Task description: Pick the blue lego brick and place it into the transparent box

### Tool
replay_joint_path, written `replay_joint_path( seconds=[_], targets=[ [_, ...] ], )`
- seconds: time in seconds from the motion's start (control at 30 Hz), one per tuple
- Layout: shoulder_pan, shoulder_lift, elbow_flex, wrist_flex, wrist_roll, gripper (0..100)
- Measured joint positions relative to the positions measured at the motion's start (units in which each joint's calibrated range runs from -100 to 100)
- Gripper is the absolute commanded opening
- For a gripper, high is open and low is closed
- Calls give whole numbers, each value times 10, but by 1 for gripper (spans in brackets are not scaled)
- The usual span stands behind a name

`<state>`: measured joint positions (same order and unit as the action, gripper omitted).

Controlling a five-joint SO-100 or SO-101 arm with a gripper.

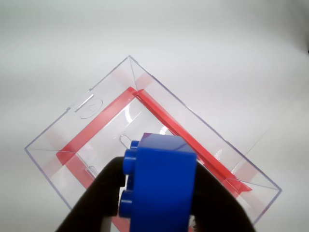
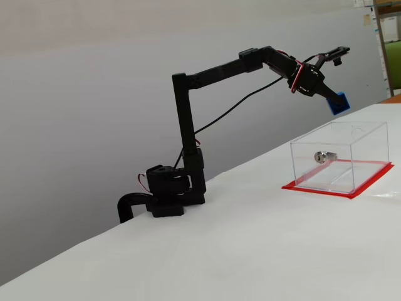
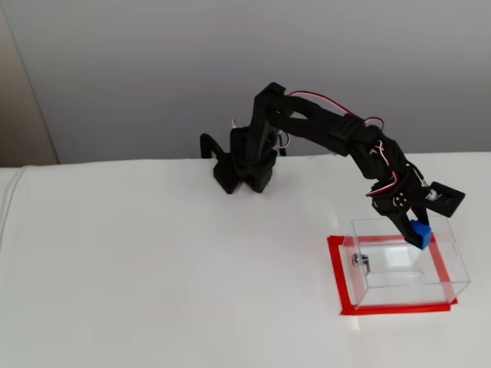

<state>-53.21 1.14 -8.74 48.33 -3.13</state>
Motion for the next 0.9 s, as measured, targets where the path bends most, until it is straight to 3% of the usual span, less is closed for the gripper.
replay_joint_path(
  seconds=[0.17, 0.9],
  targets=[
    [0, 0, 0, 0, 0, 20],
    [0, 0, 0, 0, 0, 20]
  ],
)
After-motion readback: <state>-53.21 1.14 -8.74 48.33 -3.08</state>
